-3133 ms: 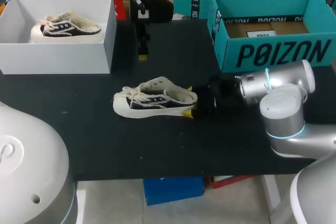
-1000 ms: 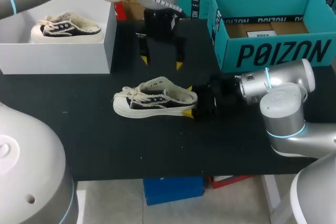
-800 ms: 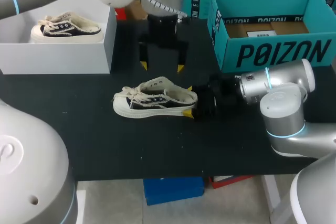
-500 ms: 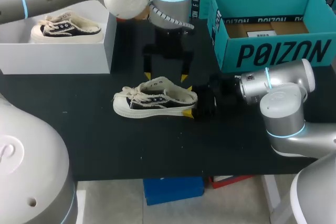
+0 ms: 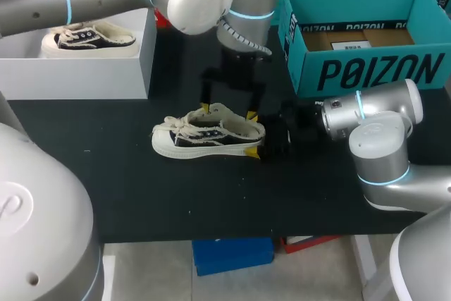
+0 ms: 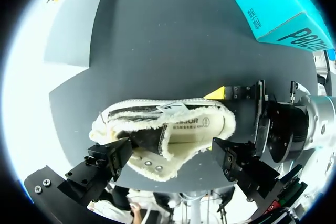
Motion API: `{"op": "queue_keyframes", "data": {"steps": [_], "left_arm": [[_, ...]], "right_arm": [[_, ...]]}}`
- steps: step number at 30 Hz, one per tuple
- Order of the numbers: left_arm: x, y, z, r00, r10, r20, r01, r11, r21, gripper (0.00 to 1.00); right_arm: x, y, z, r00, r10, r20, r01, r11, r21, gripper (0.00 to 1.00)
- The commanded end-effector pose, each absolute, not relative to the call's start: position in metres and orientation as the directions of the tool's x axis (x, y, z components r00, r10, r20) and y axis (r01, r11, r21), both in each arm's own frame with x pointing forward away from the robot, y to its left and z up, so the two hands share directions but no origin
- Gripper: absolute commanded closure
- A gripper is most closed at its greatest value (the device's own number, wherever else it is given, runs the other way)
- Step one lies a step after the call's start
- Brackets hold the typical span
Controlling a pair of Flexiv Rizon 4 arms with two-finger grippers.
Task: Take the shoe out of the shoebox, open the shoe tongue, remove and reinsert the insole, then place the shoe into the shoebox
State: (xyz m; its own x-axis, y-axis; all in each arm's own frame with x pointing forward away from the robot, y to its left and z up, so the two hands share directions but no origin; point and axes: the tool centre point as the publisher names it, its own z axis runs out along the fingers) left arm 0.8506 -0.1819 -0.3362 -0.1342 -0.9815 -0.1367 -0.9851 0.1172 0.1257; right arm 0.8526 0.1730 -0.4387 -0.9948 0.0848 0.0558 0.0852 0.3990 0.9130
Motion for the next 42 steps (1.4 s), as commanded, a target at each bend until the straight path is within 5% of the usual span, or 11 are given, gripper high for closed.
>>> {"op": "queue_keyframes", "data": {"steps": [1, 22, 24, 27, 35, 38, 39, 41, 42], "left_arm": [[0.855, -0.193, -0.34, -0.149, -0.961, -0.235, -0.983, 0.117, 0.143, 0.0], [0.836, -0.185, -0.357, -0.159, -0.901, -0.403, -0.981, 0.099, 0.166, 0.0], [0.836, -0.182, -0.359, -0.149, -0.9, -0.409, -0.984, 0.092, 0.154, 0.14], [0.839, -0.177, -0.363, -0.132, -0.899, -0.418, -0.987, 0.08, 0.139, 0.0], [0.84, -0.169, -0.371, -0.124, -0.893, -0.433, -0.989, 0.075, 0.128, 0.04], [0.841, -0.168, -0.373, -0.123, -0.892, -0.436, -0.989, 0.075, 0.126, 0.19], [0.841, -0.167, -0.373, -0.124, -0.89, -0.439, -0.989, 0.077, 0.125, 0.4], [0.841, -0.167, -0.374, -0.127, -0.887, -0.444, -0.989, 0.079, 0.126, 0.6], [0.841, -0.166, -0.375, -0.129, -0.885, -0.446, -0.989, 0.08, 0.127, 0.81]], "right_arm": [[0.853, 0.174, -0.44, -0.995, 0.085, 0.057, 0.087, 0.4, 0.913, 1.0], [0.853, 0.174, -0.44, -0.995, 0.085, 0.057, 0.087, 0.4, 0.913, 1.0], [0.853, 0.174, -0.44, -0.995, 0.085, 0.057, 0.087, 0.4, 0.913, 1.0], [0.853, 0.174, -0.44, -0.995, 0.085, 0.057, 0.087, 0.4, 0.913, 1.0], [0.853, 0.174, -0.44, -0.995, 0.085, 0.057, 0.087, 0.4, 0.913, 1.0], [0.853, 0.174, -0.44, -0.995, 0.085, 0.057, 0.087, 0.4, 0.913, 1.0], [0.853, 0.174, -0.44, -0.995, 0.085, 0.057, 0.087, 0.4, 0.913, 1.0], [0.853, 0.174, -0.44, -0.995, 0.085, 0.057, 0.087, 0.4, 0.913, 1.0], [0.853, 0.174, -0.44, -0.995, 0.085, 0.057, 0.087, 0.4, 0.913, 1.0]]}}
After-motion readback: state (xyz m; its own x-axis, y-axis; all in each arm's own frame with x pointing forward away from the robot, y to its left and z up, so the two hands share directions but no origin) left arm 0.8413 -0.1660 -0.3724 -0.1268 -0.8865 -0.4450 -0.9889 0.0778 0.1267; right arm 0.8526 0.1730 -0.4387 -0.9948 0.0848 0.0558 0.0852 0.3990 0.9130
